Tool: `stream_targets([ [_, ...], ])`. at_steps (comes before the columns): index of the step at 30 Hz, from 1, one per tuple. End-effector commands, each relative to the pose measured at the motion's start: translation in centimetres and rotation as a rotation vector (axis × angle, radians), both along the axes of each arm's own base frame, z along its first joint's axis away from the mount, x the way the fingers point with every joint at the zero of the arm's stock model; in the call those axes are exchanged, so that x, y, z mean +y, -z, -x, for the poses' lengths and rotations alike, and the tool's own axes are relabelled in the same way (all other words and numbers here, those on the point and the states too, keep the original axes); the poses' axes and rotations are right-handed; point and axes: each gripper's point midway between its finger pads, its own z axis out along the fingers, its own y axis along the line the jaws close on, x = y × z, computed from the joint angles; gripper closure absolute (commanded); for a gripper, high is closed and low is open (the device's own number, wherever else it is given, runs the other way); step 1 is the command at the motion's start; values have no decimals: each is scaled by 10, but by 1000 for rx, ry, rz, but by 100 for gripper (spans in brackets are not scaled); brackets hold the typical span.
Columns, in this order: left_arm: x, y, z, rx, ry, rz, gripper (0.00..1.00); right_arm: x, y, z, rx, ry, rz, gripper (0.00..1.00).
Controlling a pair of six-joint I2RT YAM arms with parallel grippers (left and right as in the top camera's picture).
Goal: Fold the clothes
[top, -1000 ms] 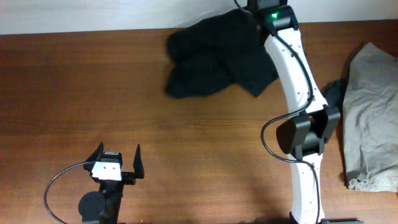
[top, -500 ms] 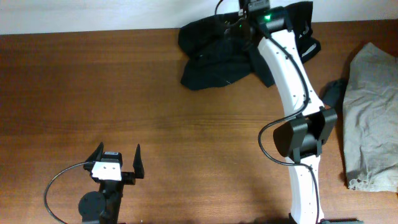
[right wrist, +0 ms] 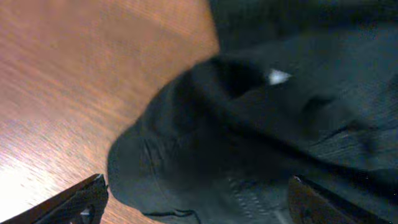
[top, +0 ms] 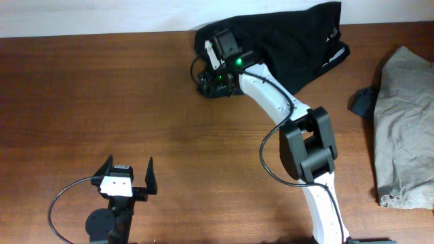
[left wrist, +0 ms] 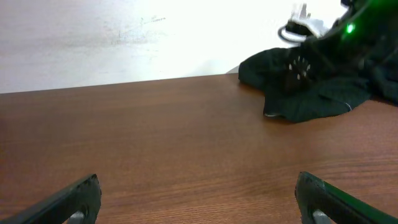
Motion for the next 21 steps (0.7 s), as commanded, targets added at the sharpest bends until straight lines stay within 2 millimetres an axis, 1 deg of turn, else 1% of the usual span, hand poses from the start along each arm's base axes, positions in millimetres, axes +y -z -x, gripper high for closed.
stream_targets([
  [1, 3, 2, 0, 1, -15, 12, 1, 0, 29, 5, 21, -15, 4, 5],
  [6, 3, 3, 0, 2, -15, 12, 1, 5, 57, -4, 1, -9, -9, 5],
  [7, 3, 2, 0, 1, -15, 12, 1, 7, 61, -6, -2, -8, -13, 5],
  [8, 3, 2, 0, 1, -15, 12, 1, 9, 64, -6, -5, -10, -15, 8],
  [9, 3, 2, 0, 1, -15, 12, 1, 11, 68, -7, -9, -13, -16, 14],
  [10, 3, 2, 0, 1, -15, 12, 1, 13, 69, -8, -14, 5, -15, 26],
  [11, 3, 3, 0, 2, -15, 12, 1, 11, 72, -9, -18, 30, -2, 46],
  [13, 3, 2, 0, 1, -15, 12, 1, 12, 72, -8, -23, 44, 7, 91],
  [14, 3, 3, 0, 2, -15, 12, 1, 15, 72, -7, -21, 43, 5, 96],
  [16, 3, 3, 0, 2, -15, 12, 1, 23, 69, -1, -12, 41, -3, 96],
  [18, 3, 2, 0, 1, -15, 12, 1, 35, 54, 5, -10, 16, -8, 96],
  [20, 3, 2, 0, 1, -15, 12, 1, 51, 25, 8, -34, -10, -22, 96],
  [21, 3, 2, 0, 1, -15, 12, 1, 64, 0, 9, -62, -30, -42, 96],
])
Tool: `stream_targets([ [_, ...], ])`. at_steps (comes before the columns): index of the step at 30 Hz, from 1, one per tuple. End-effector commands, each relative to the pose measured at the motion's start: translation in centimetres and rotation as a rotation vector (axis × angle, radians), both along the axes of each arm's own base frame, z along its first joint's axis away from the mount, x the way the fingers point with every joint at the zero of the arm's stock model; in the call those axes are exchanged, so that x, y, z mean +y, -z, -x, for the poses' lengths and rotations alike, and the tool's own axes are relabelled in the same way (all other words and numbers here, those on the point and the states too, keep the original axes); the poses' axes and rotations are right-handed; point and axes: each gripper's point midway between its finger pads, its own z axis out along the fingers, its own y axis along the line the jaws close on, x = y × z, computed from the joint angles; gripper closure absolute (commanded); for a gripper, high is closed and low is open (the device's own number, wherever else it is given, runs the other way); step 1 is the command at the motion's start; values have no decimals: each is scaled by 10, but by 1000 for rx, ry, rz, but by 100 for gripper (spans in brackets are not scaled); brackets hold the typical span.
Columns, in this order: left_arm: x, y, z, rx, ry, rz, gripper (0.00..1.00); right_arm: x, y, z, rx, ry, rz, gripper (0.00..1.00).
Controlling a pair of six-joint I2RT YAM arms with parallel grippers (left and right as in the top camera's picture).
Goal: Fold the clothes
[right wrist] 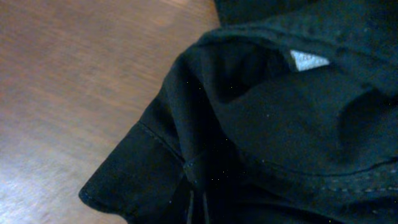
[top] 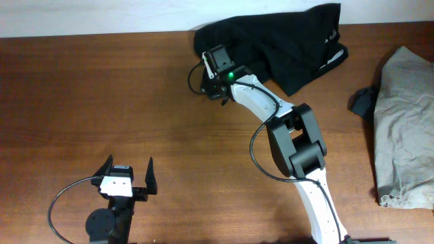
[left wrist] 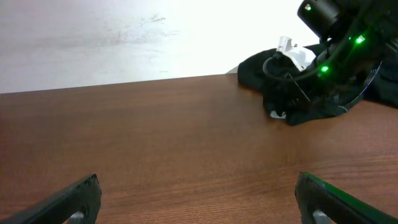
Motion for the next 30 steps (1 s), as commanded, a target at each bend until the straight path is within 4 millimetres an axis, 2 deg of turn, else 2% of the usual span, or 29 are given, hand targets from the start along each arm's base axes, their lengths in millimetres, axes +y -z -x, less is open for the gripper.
stream_targets([
  [1, 3, 2, 0, 1, -15, 12, 0, 56, -72, 13, -80, -83, -76, 96],
  [3, 3, 2, 0, 1, -15, 12, 1, 80, -112, 18, -137, -124, -123, 96],
  [5, 3, 2, 0, 1, -15, 12, 1, 113, -159, 33, -185, -197, -197, 96],
  [8, 3, 2, 0, 1, -15, 12, 1, 140, -190, 52, -212, -256, -228, 96],
  [9, 3, 3, 0, 2, -15, 12, 1, 146, -195, 58, -214, -269, -232, 90],
  [10, 3, 2, 0, 1, -15, 12, 1, 148, -199, 62, -214, -276, -233, 36],
  [11, 3, 2, 0, 1, -15, 12, 1, 148, -200, 64, -209, -277, -230, 15],
  [12, 3, 2, 0, 1, -15, 12, 0, 145, -203, 65, -205, -273, -223, 1],
  [14, 3, 2, 0, 1, -15, 12, 0, 125, -209, 64, -190, -239, -188, 1],
  [17, 3, 2, 0, 1, -15, 12, 0, 79, -216, 63, -168, -218, -70, 1],
  [19, 3, 2, 0, 1, -15, 12, 1, 56, -204, 67, -113, -243, 6, 2],
  [20, 3, 2, 0, 1, -15, 12, 1, 36, -182, 72, -33, -249, 69, 4],
  [23, 3, 2, 0, 1, -15, 12, 1, 11, -145, 77, 67, -236, 143, 6],
  [27, 3, 3, 0, 2, -15, 12, 1, -13, -95, 76, 151, -205, 177, 6],
  [30, 3, 2, 0, 1, -15, 12, 1, -13, -55, 95, 223, -322, 183, 10],
])
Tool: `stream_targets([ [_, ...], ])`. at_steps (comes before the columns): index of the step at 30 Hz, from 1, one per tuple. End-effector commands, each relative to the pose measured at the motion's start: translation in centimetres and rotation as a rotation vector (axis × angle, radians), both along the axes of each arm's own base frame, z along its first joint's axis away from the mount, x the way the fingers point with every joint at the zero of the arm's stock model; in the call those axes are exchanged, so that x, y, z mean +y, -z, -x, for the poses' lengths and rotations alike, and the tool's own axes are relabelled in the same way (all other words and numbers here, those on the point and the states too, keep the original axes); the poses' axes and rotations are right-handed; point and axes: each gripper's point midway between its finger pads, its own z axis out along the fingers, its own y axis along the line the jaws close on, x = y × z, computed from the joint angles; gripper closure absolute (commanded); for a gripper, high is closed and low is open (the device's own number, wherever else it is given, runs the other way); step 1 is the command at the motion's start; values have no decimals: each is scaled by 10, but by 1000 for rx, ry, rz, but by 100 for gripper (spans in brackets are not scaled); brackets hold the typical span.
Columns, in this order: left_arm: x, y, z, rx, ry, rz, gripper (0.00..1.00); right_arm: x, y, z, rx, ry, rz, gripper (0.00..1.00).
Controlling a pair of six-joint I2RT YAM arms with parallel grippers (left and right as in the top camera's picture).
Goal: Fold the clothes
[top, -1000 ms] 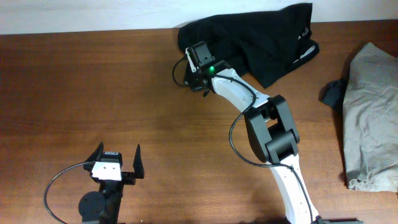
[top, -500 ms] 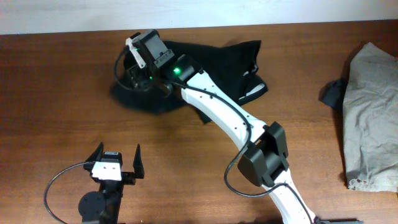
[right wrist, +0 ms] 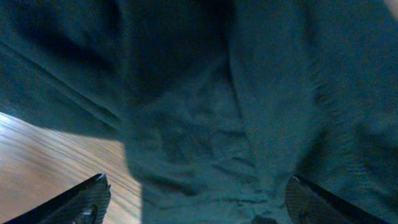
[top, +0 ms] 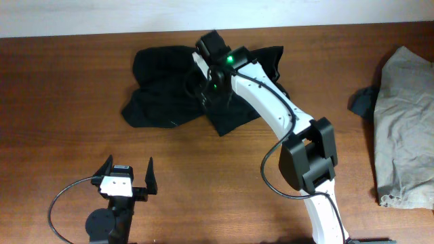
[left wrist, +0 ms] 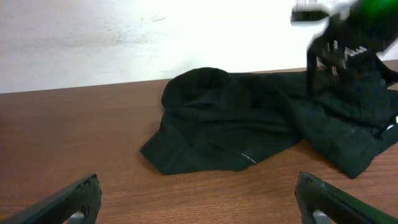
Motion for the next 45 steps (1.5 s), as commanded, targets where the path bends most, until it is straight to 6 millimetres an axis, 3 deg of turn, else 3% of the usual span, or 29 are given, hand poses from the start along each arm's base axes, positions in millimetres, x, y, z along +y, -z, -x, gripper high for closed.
stream_targets([
  [1, 3, 2, 0, 1, -15, 12, 1, 1, 37, 25, 81, -133, 22, 10],
  [12, 3, 2, 0, 1, -15, 12, 1, 12, 90, 35, 64, -173, -1, 11],
  [14, 3, 2, 0, 1, -15, 12, 1, 10, 99, 34, 58, -165, 12, 16],
  [15, 3, 2, 0, 1, -15, 12, 1, 6, 106, 32, 47, -148, 31, 27],
  [17, 3, 2, 0, 1, -15, 12, 1, -9, 107, 18, -8, -36, 95, 89],
  [18, 3, 2, 0, 1, -15, 12, 0, -15, 103, 11, -40, 4, 121, 96],
  [20, 3, 3, 0, 2, -15, 12, 1, -19, 84, 1, -87, 25, 149, 96],
  [22, 3, 2, 0, 1, -15, 12, 1, -18, 50, -6, -121, 33, 146, 96],
  [26, 3, 3, 0, 2, -15, 12, 1, -11, -30, -14, -206, 40, 90, 96],
  [32, 3, 2, 0, 1, -15, 12, 1, -13, -177, -14, -441, 3, -18, 96],
  [34, 3, 2, 0, 1, -15, 12, 0, -19, -203, -22, -521, -2, -27, 96],
  [36, 3, 2, 0, 1, -15, 12, 1, -29, -214, -32, -565, 32, -21, 96],
  [42, 3, 2, 0, 1, -15, 12, 1, -37, -226, -34, -595, 53, -10, 96],
  [45, 3, 2, 0, 1, -15, 12, 1, -37, -224, -18, -548, -19, 8, 97],
])
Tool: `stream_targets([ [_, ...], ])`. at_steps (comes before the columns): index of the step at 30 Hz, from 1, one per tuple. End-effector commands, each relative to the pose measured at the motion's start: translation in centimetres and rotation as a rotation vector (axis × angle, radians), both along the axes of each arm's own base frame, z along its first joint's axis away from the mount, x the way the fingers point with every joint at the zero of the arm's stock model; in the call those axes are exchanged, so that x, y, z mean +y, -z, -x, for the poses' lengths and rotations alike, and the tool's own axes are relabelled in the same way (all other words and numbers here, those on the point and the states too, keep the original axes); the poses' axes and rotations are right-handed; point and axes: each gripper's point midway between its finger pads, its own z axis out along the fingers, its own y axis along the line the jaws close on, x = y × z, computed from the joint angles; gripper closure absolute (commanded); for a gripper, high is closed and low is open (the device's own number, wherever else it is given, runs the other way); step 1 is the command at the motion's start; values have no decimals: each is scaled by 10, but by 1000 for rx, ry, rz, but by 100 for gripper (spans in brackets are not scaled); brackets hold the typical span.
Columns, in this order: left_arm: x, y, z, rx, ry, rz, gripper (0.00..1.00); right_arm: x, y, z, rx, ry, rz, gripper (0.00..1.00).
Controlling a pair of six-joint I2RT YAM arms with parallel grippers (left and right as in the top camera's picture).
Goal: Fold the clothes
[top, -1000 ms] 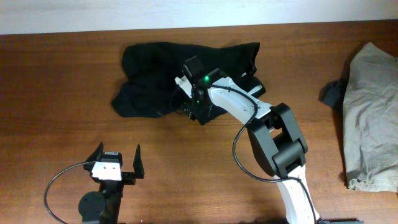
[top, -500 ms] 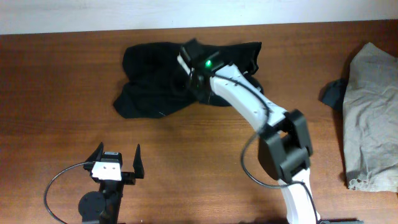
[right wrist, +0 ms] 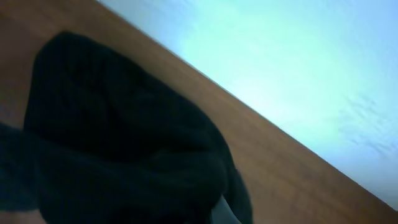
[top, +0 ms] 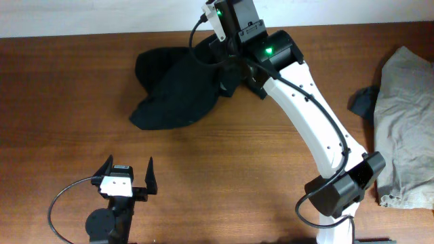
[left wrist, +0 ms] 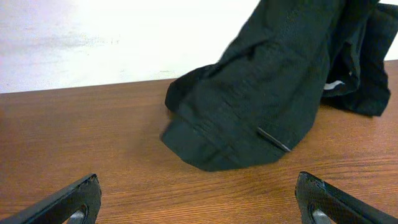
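A black garment (top: 176, 91) hangs from my right gripper (top: 229, 66) near the table's far edge. Its lower part rests bunched on the wood to the left. In the left wrist view the garment (left wrist: 267, 93) drapes down from the upper right onto the table. Dark cloth (right wrist: 112, 137) fills the right wrist view and hides the jaws. My left gripper (top: 128, 167) stands open near the front left, far from the garment, with nothing between its fingers (left wrist: 81, 199).
A grey garment (top: 403, 129) lies at the table's right edge, with a dark blue piece (top: 363, 102) beside it. The white wall runs along the table's far edge (top: 102, 34). Bare wood (top: 224, 169) lies between the black garment and the front.
The right gripper was open over the black garment lying spread on the table. Now it is shut on the garment and stands higher, near the far edge, with the cloth hanging from it.
First the right gripper was open at the left corner of the black garment at the back right. Then it was shut on that edge. Later the garment lay further left with the gripper open over it. Now the garment hangs from the gripper. The left arm has stayed still.
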Motion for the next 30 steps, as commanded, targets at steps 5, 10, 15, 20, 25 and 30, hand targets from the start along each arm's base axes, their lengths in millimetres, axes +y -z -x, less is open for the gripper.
stream_targets([
  [5, 3, 2, 0, 1, -15, 12, 1, 1, 16, 69, 284, -10, -93, 96],
  [10, 3, 2, 0, 1, -15, 12, 1, -35, 54, 122, 579, 265, -89, 96],
  [15, 3, 2, 0, 1, -15, 12, 1, -34, 78, 164, 795, 296, -79, 96],
  [20, 3, 2, 0, 1, -15, 12, 1, -43, 125, 196, 951, 328, 51, 53],
  [25, 3, 2, 0, 1, -15, 12, 1, -45, 126, 193, 914, 336, 38, 7],
  [30, 3, 2, 0, 0, -15, 12, 1, -79, 65, 156, 535, 443, 7, 1],
])
